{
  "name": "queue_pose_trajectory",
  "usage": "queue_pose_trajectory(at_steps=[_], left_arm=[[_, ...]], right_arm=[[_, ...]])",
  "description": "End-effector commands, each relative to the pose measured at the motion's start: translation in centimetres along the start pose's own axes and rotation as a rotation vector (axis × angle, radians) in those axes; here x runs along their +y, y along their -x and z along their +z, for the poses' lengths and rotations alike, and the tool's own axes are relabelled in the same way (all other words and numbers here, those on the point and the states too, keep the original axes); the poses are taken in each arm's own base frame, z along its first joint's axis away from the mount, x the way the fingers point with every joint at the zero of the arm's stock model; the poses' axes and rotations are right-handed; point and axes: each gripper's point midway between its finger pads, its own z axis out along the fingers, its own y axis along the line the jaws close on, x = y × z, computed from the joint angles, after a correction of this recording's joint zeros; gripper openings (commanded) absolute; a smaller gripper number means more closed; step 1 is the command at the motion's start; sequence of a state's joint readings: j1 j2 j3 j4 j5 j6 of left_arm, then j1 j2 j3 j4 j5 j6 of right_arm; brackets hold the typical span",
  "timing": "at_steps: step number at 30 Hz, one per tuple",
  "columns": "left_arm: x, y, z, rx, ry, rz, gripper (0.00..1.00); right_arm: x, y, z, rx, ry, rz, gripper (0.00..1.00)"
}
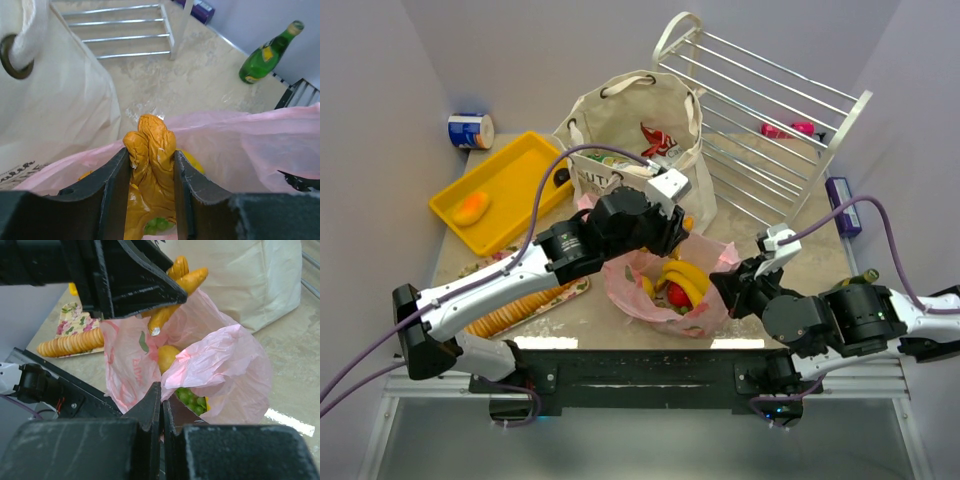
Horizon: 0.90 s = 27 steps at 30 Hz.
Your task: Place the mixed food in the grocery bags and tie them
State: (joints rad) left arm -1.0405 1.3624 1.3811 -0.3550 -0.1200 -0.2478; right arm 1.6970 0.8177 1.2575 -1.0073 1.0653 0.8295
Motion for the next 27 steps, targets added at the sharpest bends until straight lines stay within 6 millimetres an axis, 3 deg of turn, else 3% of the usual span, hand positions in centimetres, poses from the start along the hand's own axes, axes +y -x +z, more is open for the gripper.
queue_pose_trajectory(at_steps=[1, 5, 7, 11, 14, 18, 19, 21, 23, 25, 27], left_arm=[[0.6, -0.7, -0.1, 0.014, 0.071, -0.074, 0.27], [0.0, -1.5, -0.3, 0.036, 0.026, -0.070, 0.30], [-0.7, -2.3, -0.3, 0.056, -0.020, -0.050, 0.38], [-2.5, -2.6, -0.4, 0.081, -0.140, 0.012, 0.89], [-2.2, -1.6, -0.7, 0.074, -0.128, 0.077, 1.00], [1.0, 1.9, -1.8, 0.018, 0.027, 0.100, 1.00], [1.9, 3.6, -2.7, -0.013, 0.063, 0.095, 1.00], [5.7, 5.7, -4.4, -0.050, 0.170, 0.037, 1.00], [9.1, 7.7, -7.9, -0.128, 0.258, -0.038, 1.00], [10.8, 8.8, -11.4, -0.185, 0.350, -0.064, 1.00], [11.6, 8.5, -13.1, -0.179, 0.399, -0.070, 1.00]], right_arm=[[-0.6, 2.1, -0.3, -0.068, -0.028, 0.075, 0.00], [-1.1, 2.3, -0.4, -0.083, -0.041, 0.081, 0.00], [-1.3, 2.4, -0.4, -0.089, -0.046, 0.085, 0.00], [-1.4, 2.4, -0.4, -0.090, -0.049, 0.086, 0.00], [-1.4, 2.1, -0.3, -0.085, -0.052, 0.083, 0.00], [-1.9, 1.6, -0.4, -0.074, -0.066, 0.084, 0.00], [-2.0, 1.6, -0.4, -0.070, -0.065, 0.087, 0.00], [-2.0, 1.8, -0.5, -0.068, -0.066, 0.099, 0.00], [-1.9, 2.4, -0.8, -0.069, -0.065, 0.099, 0.00], [-1.6, 2.8, -0.7, -0.074, -0.078, 0.081, 0.00], [-1.4, 3.6, -0.8, -0.082, -0.080, 0.058, 0.00]])
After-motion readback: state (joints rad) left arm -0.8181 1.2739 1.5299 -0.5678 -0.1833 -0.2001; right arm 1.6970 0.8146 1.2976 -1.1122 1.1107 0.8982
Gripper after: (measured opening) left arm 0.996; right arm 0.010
